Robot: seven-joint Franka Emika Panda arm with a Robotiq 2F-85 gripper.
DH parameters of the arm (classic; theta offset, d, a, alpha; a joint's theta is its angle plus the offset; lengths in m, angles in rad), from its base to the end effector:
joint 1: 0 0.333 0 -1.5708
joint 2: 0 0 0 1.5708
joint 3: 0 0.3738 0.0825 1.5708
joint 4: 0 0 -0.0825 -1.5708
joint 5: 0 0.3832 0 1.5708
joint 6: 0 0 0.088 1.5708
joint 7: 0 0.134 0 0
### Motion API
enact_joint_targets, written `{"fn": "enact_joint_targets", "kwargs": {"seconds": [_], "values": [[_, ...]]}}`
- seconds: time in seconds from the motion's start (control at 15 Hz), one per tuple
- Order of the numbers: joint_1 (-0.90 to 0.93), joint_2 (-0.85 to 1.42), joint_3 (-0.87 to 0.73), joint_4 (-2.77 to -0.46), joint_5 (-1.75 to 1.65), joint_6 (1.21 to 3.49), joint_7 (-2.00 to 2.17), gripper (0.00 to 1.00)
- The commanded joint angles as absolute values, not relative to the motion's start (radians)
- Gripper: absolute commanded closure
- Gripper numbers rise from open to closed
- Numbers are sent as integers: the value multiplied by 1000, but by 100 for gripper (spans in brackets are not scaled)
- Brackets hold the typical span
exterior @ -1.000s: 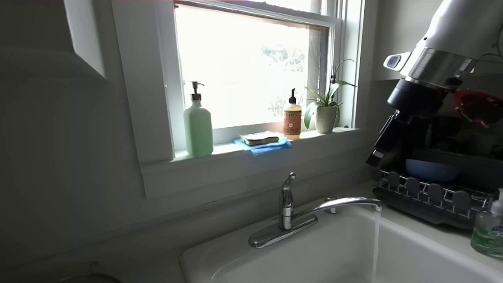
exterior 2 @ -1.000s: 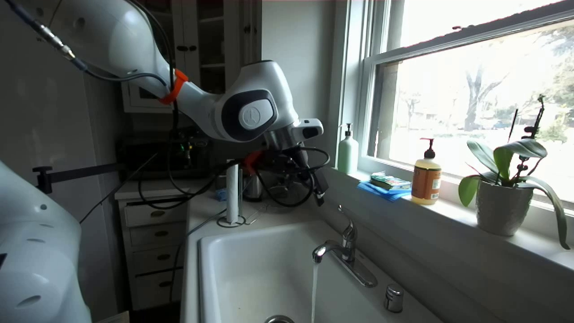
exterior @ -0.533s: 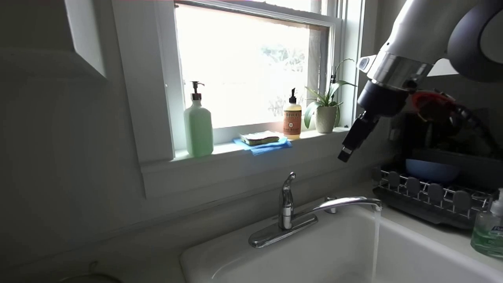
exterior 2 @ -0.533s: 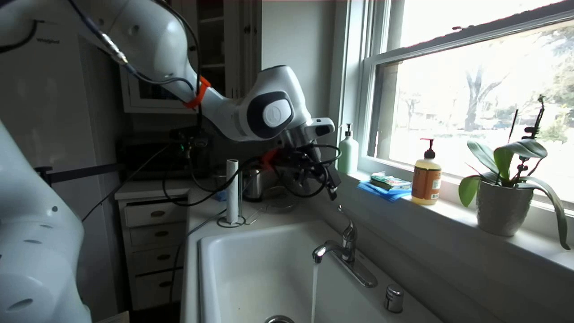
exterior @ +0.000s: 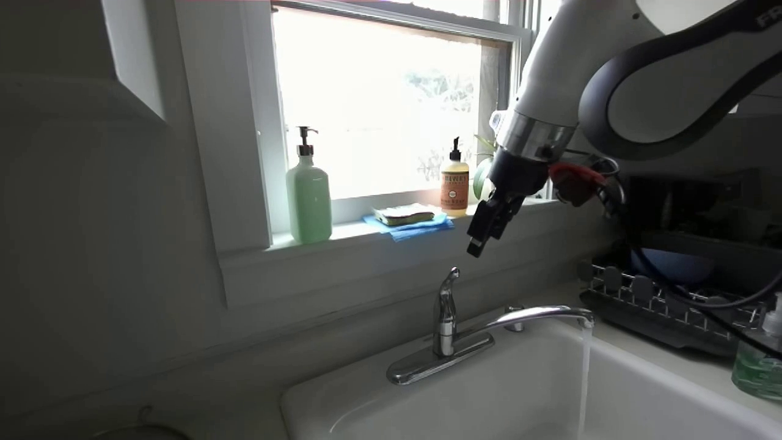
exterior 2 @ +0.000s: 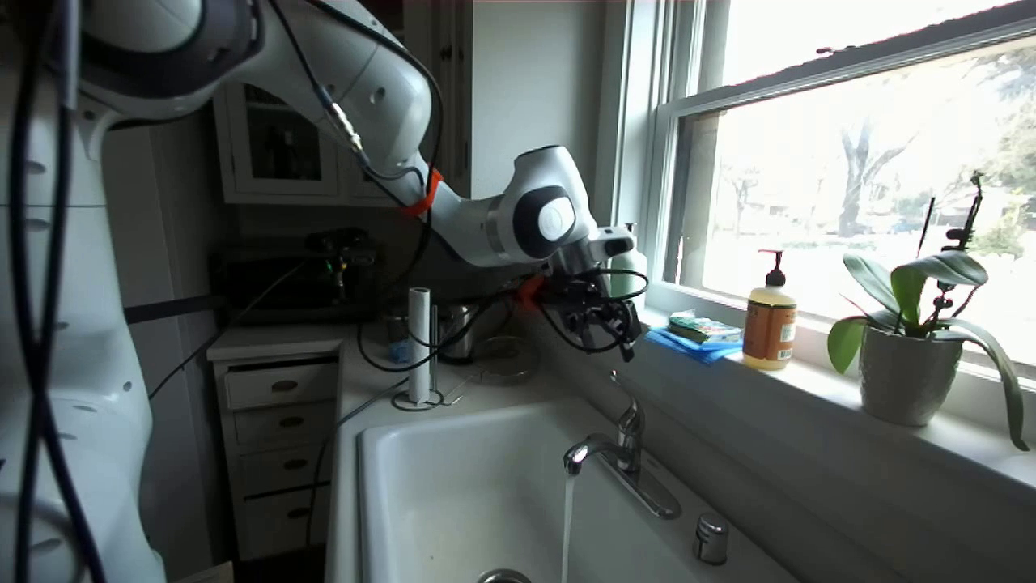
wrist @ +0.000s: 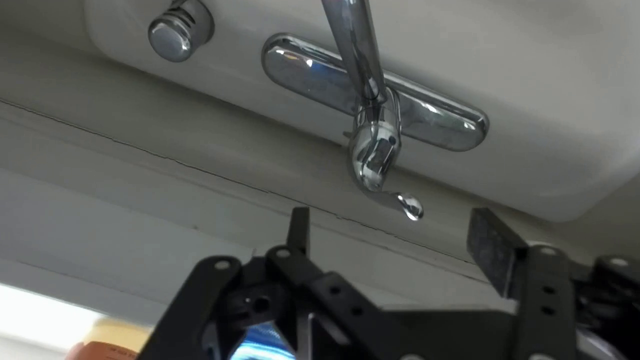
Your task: Turn the faucet off
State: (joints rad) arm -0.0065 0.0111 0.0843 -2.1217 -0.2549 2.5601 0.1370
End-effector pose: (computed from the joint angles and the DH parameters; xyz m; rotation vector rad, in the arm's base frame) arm 0.5887 0.0457 0.4860 2.9282 0.1813 0.6595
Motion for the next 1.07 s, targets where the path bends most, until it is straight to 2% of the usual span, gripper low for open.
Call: {"fn": "enact_joint_targets", "kwargs": {"seconds": [0.0, 0.47, 0.6, 1.0], "values": [[27, 142, 70, -1983, -268, 2557, 184, 50], [78, 253, 36, -1885, -271, 2565, 216, 97], [88, 265, 22, -1870, -282, 2552, 218, 100], [103, 269, -3, -1863, -275, 2508, 213, 100]]}}
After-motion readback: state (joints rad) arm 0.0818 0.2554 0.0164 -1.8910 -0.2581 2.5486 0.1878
